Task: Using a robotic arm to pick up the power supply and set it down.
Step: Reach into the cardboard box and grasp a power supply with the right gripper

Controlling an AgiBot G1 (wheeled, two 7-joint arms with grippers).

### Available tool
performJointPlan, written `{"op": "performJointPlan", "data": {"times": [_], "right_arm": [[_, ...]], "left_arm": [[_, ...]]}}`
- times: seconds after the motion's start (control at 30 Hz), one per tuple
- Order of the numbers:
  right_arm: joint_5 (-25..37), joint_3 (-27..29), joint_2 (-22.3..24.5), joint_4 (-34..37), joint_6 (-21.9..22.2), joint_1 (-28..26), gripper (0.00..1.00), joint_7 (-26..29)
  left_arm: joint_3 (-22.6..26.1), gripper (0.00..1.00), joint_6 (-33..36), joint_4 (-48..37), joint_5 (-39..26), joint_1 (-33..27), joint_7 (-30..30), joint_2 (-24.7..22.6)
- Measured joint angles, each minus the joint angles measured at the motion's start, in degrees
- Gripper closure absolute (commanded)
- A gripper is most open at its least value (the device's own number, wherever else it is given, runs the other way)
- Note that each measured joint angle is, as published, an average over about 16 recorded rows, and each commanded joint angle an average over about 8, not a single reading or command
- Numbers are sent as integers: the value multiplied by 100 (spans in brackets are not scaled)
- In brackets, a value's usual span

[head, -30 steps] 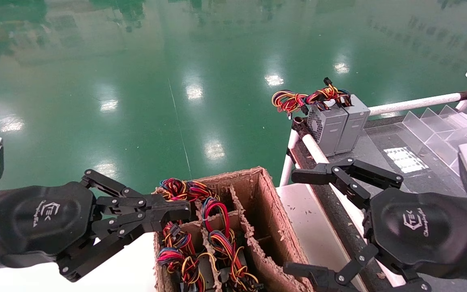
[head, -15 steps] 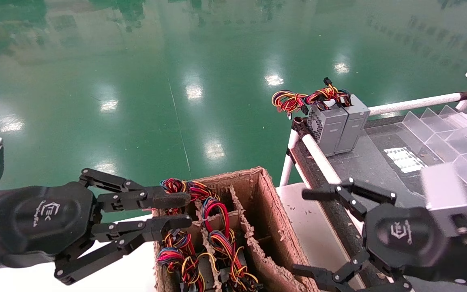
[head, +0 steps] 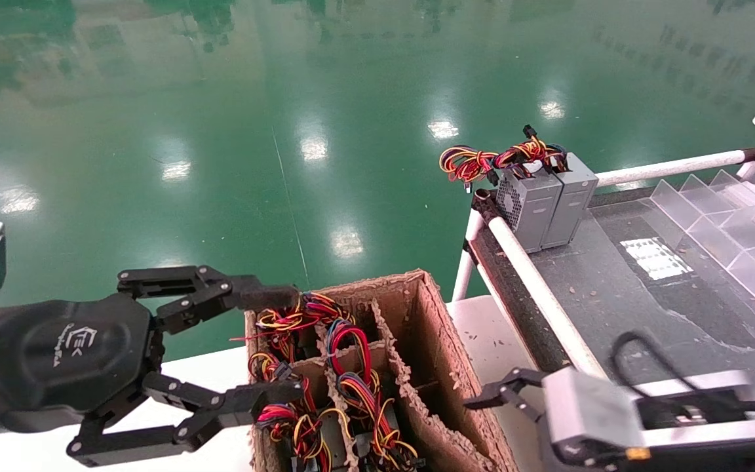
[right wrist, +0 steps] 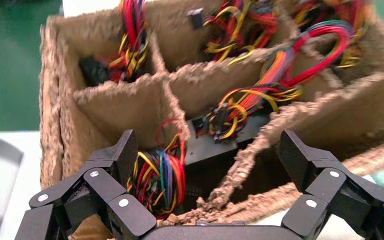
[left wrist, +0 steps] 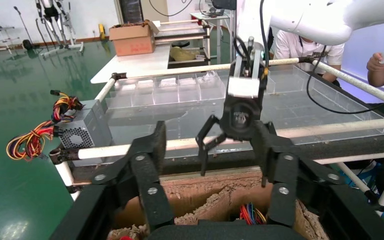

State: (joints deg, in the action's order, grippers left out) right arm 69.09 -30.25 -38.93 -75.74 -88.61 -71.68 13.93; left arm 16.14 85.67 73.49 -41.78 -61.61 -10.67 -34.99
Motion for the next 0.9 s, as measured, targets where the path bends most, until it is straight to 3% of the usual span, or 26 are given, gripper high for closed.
{"op": "performJointPlan", "data": {"times": [0.33, 0.67, 0.73, 0.9], "right_arm": [[456, -735, -310, -75, -107, -564, 0, 7], [644, -1293, -424, -73, 6, -797, 0, -33], [685, -1366, -445, -73, 44, -813, 10, -43], [780, -1487, -493, -75, 132, -829, 71, -71]], "left_arm": [[4, 0, -2, 0, 3, -1, 2, 2], [9, 0, -4, 0, 6, -2, 4, 4], [9, 0, -4, 0, 6, -2, 5, 4], [11, 0, -5, 0, 8, -2, 6, 5]]}}
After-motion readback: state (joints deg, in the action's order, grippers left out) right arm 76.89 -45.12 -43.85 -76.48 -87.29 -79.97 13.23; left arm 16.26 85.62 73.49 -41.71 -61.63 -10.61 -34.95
